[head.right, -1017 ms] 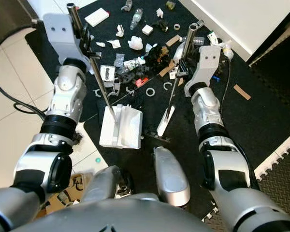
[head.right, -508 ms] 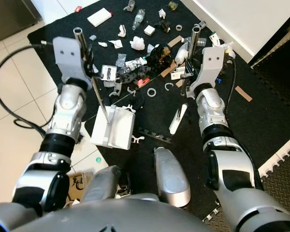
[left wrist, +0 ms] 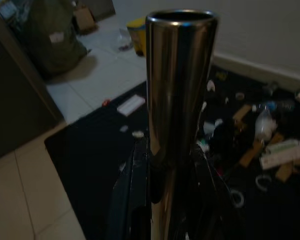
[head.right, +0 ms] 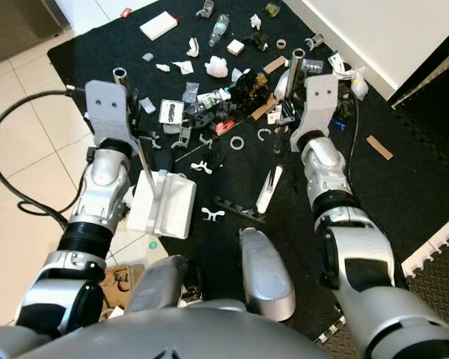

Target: Sweep floor

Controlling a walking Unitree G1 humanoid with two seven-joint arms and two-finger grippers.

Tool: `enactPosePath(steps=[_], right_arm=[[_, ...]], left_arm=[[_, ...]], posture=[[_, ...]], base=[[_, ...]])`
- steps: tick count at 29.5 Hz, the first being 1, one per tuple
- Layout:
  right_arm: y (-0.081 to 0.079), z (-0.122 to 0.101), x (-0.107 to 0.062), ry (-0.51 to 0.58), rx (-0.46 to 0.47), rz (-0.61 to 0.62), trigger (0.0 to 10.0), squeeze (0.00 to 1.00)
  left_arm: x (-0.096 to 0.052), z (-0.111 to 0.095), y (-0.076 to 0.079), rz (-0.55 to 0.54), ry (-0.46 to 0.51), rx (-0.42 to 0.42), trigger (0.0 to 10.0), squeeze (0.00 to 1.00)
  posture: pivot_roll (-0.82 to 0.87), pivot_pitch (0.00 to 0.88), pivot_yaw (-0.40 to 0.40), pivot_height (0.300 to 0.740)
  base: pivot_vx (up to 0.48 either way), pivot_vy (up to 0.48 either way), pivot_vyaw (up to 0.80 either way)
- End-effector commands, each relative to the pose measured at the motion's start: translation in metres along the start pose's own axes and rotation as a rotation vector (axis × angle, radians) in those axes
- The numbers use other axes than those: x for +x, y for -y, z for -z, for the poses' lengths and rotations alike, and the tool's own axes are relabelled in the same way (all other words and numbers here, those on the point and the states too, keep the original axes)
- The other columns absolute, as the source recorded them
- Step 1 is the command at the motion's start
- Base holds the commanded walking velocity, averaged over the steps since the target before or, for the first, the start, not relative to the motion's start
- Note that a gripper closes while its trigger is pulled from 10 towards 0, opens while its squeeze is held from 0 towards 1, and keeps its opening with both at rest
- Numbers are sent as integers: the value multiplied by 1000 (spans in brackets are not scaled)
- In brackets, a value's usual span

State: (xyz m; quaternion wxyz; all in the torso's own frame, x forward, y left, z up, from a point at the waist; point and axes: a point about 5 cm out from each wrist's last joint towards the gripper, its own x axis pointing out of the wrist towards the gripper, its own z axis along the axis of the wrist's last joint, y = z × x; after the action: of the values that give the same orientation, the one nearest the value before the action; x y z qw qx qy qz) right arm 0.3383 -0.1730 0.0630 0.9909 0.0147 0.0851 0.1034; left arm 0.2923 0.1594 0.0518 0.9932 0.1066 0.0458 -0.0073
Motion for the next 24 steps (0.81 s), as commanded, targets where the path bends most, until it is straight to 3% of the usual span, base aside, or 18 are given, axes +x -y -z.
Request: enactPosePath(steps=[1,13,19,24], right_arm=[[1,-10,3,35,-28,-6,10000,0],[0,-13,6,38,-32,-12,10000,0],[-2,-14,7,43,-30,-15,10000,0],[-3,-13,7,48,-29,-17,10000,0]], left_arm=[[-2,4,5,-2,-2,12,10000,0],[-4,24,18,35,-77,51,10000,0],[9,8,33,93,-25,95,10000,0],[23,-15,57,167,42,118,10000,0]], posture=[[3,78,-39,740],[-4,78,-41,740],[-14,75,-37,740],[-27,70,-29,740]], base=[[0,0,0],[0,0,0],[0,0,0],[0,0,0]])
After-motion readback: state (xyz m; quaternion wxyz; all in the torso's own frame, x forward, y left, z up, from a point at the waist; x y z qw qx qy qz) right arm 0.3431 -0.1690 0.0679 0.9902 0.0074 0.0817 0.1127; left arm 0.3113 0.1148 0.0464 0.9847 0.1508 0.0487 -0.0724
